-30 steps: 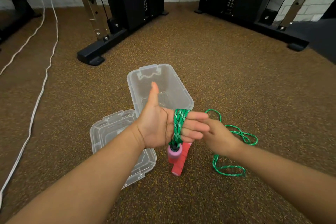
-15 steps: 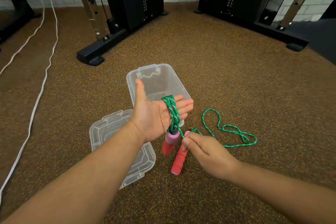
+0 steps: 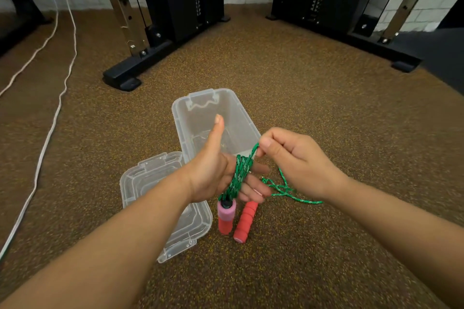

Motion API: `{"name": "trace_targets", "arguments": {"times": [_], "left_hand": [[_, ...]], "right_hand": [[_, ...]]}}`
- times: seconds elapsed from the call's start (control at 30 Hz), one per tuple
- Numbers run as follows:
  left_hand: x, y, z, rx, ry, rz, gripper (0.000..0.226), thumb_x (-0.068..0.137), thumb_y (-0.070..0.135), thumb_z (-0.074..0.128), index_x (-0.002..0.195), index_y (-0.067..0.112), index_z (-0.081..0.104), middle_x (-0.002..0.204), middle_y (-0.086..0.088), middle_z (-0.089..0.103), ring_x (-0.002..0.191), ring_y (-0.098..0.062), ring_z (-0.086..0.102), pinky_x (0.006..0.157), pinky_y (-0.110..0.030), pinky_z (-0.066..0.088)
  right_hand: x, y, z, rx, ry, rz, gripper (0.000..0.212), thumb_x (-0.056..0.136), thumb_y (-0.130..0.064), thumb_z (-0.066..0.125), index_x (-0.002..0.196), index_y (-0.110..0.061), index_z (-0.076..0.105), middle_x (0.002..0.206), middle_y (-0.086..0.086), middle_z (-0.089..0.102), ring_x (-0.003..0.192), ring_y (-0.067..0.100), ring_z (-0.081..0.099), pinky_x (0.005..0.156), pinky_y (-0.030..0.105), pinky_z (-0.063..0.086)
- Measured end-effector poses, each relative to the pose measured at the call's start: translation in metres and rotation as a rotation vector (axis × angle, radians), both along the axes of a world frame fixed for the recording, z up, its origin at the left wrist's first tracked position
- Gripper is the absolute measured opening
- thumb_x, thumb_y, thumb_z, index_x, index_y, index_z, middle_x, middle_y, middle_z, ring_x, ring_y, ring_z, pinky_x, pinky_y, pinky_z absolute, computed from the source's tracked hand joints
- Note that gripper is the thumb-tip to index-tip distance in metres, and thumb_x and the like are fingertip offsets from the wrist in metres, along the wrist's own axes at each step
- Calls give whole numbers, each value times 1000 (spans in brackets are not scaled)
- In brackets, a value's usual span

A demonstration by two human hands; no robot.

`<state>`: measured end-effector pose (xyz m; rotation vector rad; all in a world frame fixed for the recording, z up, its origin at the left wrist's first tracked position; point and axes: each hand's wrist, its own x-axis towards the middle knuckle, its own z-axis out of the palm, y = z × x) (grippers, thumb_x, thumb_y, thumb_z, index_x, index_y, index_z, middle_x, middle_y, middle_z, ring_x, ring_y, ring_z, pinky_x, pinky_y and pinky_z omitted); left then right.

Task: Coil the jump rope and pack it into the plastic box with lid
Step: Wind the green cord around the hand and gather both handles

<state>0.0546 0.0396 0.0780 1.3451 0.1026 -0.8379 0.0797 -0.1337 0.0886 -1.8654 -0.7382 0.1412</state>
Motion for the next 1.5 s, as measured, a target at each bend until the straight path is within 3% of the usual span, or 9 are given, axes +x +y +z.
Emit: {"name": "trace_targets", "arguments": {"times": [0.17,0.3,0.37,0.47,0.63,0.77,1.13,1.33,1.5], "left_hand": [[0,6,-1,-64,34,-119,121,67,86,0,117,-6,59,79,-22,69,65,-30,67,73,-35,48],[-6,6,3,-88,-32,-115,47,89,42,42,101,5,69,70,-9,73,56,-16,69,57,-23,53],[-7,5,4,-126,-32,-55,34,87,28,46,93,8,72,67,-7,72,53,-14,69,52,-21,53],[-5,5,3,-206,-41,66,34,83,27,46,82,10,76,64,-7,72,53,-16,69,53,-22,55],[0,4,1,-251,-58,253,30,88,27,45,87,7,67,63,-6,72,54,-14,70,55,-23,55],[2,0,-1,-221,-48,291,35,98,26,35,95,8,65,67,-4,74,57,-12,70,54,-20,56],[9,-3,-3,-185,-83,438,45,98,41,31,122,10,54,94,-2,76,77,-10,71,76,-23,55],[11,-2,-4,-94,-21,327,88,85,71,4,134,7,42,99,-9,74,91,-20,71,95,-35,47],[6,-2,-4,96,-72,9,95,85,71,5,117,-4,56,90,-25,67,79,-27,64,77,-36,45]], "right_hand": [[17,-2,-16,-165,-90,-100,29,92,-43,42,77,-25,59,73,9,64,69,22,56,70,42,47],[26,-5,-32,-215,-75,-127,25,96,-37,46,78,-26,59,77,11,66,75,25,59,74,48,48],[25,-5,-41,-225,-30,-113,25,97,-33,46,75,-28,58,75,6,65,74,21,58,73,46,47],[16,-5,-59,-166,74,-59,29,98,-31,44,70,-31,54,64,-18,55,63,0,47,65,32,39],[-8,-9,-80,-222,100,-45,29,99,-32,41,74,-39,54,66,-25,56,62,-3,47,62,23,37],[-25,-6,-86,-301,90,-15,26,94,-43,35,78,-35,54,72,-10,59,69,6,54,69,36,45],[-51,3,-76,-348,39,86,30,94,-51,29,89,-34,53,72,-16,58,70,6,56,73,38,48],[-56,4,-44,-374,-124,166,44,92,-57,23,90,-25,52,80,-5,66,76,14,62,74,39,50],[-25,5,-10,-226,-190,92,21,92,-47,32,85,-37,50,66,-14,55,68,11,55,69,43,49]]}}
